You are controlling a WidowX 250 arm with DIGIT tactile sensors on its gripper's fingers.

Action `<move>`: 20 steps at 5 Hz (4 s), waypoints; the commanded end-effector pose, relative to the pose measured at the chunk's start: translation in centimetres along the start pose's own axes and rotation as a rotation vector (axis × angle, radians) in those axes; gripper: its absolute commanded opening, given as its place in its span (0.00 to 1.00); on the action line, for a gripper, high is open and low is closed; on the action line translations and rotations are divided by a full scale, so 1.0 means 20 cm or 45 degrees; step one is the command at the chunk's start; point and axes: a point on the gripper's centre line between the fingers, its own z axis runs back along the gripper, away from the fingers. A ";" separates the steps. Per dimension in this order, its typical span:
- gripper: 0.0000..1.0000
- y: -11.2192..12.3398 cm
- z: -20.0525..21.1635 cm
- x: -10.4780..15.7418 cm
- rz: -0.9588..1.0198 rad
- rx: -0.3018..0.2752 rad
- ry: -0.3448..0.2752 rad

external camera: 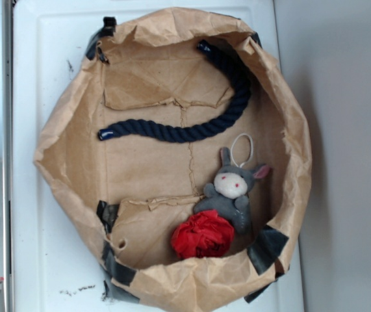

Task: Grab the blue rope.

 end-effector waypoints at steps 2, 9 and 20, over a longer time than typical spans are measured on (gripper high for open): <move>1.00 0.07 0.13 0.52 0.066 -0.130 -0.131; 1.00 0.40 -0.76 0.71 -0.145 -0.050 -0.100; 1.00 0.62 -0.87 0.93 -0.144 -0.195 -0.086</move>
